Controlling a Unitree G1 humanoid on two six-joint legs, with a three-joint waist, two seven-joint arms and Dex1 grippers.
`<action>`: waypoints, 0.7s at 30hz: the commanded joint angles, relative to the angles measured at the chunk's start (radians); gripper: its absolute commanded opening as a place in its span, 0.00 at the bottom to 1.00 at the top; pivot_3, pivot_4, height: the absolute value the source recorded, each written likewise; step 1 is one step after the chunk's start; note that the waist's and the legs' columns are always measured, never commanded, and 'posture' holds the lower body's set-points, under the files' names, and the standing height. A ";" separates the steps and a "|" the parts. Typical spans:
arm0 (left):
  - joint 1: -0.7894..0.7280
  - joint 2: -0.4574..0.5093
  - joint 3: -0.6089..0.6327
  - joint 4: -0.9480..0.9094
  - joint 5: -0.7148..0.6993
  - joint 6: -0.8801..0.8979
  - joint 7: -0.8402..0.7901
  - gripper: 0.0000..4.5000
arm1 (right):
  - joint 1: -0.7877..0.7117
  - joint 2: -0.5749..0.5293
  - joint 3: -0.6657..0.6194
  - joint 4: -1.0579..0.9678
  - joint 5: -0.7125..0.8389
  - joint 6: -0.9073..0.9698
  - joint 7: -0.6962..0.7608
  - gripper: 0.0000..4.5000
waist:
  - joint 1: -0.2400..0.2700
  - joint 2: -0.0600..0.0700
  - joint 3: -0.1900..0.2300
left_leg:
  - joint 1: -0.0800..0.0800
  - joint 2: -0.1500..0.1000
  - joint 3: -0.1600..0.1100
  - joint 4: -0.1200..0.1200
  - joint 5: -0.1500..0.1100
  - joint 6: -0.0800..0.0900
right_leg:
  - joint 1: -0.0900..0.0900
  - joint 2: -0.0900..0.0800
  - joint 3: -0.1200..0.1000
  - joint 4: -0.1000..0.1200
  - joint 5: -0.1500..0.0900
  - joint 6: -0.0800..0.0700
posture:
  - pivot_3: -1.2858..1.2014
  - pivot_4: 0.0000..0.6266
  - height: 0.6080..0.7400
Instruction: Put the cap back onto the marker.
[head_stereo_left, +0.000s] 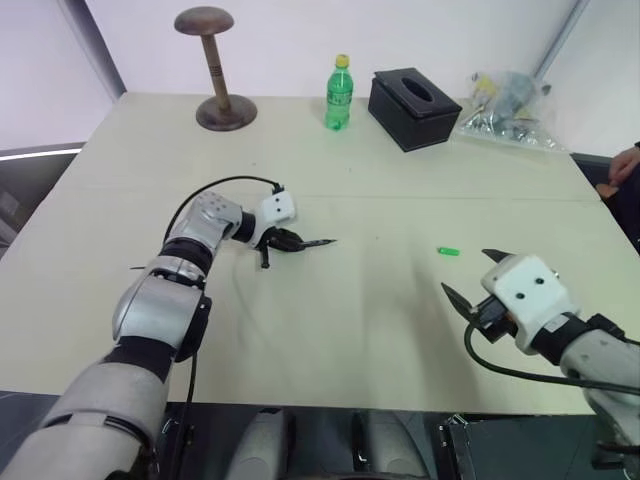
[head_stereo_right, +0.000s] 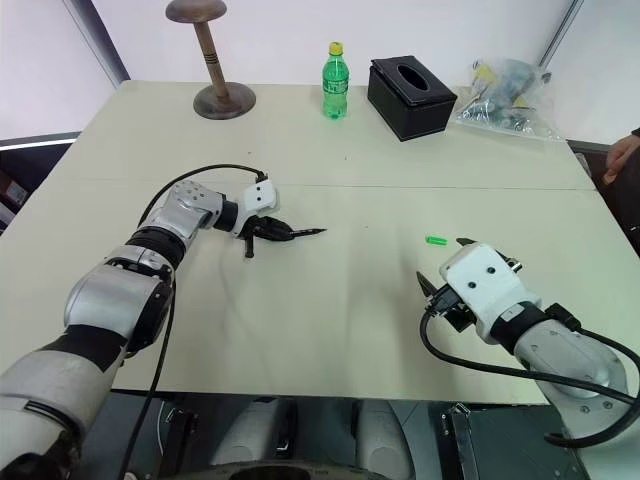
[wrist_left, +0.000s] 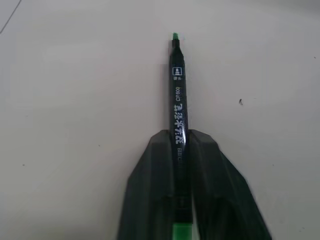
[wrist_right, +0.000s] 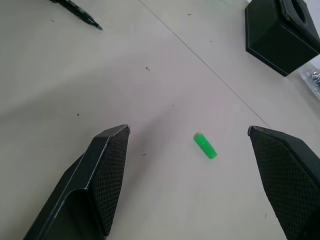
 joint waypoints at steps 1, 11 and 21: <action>-0.005 0.004 0.014 0.001 0.001 0.000 -0.016 0.15 | 0.002 -0.007 -0.032 -0.032 0.012 -0.021 -0.015 0.86 | 0.000 0.000 0.000 | 0.000 0.000 0.000 0.000 0.000 0.000 | 0.000 0.000 0.000 0.000 0.000 0.000 | 0.52 0.24 1.00; -0.006 0.005 0.019 -0.018 -0.006 -0.061 -0.086 0.15 | 0.008 -0.012 -0.027 -0.032 0.025 -0.021 -0.032 0.86 | 0.000 0.000 0.000 | 0.000 0.000 0.000 0.000 0.000 0.000 | 0.000 0.000 0.000 0.000 0.000 0.000 | 0.52 0.24 1.00; 0.008 0.005 -0.001 -0.025 0.016 -0.121 -0.106 0.09 | 0.002 -0.013 -0.014 -0.032 0.034 -0.015 -0.044 0.86 | 0.000 0.000 0.000 | 0.000 0.000 0.000 0.000 0.000 0.000 | 0.000 0.000 0.000 0.000 0.000 0.000 | 0.52 0.24 1.00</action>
